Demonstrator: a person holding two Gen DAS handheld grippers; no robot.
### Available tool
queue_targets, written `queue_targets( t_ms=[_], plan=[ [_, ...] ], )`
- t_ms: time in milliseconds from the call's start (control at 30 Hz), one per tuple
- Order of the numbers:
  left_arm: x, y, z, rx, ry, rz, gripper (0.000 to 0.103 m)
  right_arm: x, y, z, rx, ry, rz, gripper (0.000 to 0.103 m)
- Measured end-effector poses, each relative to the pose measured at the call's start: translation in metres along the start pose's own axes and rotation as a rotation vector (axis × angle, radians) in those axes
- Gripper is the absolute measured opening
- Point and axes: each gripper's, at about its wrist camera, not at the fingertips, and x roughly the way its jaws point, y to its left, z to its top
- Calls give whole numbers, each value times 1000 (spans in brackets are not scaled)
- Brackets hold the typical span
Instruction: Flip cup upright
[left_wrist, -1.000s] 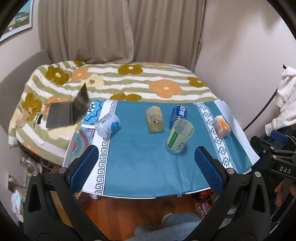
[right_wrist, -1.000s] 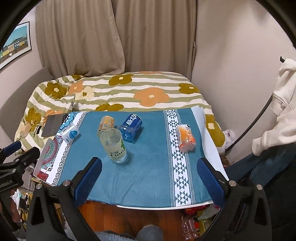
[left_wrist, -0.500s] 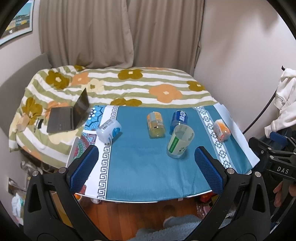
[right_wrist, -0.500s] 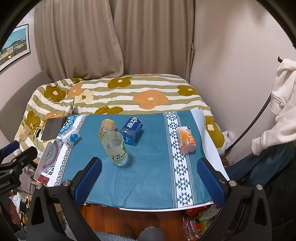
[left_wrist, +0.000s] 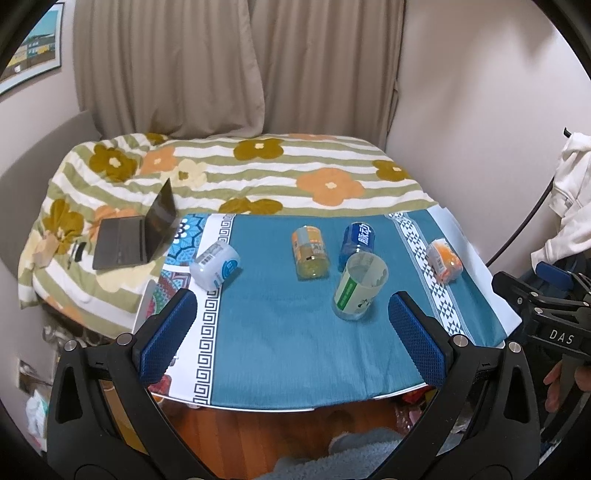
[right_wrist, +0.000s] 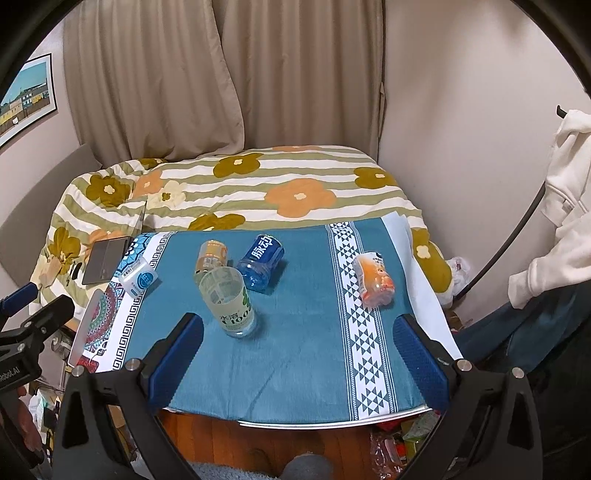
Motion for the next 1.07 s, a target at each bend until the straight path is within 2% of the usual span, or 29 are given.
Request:
queue_targets(
  t_ms=[667, 1067],
  plan=[
    [3, -1, 8, 13, -6, 1, 103, 3, 1, 5, -3, 4, 4, 102],
    [6, 0, 11, 9, -21, 39, 103, 3, 1, 6, -2, 4, 5, 102]
  ],
)
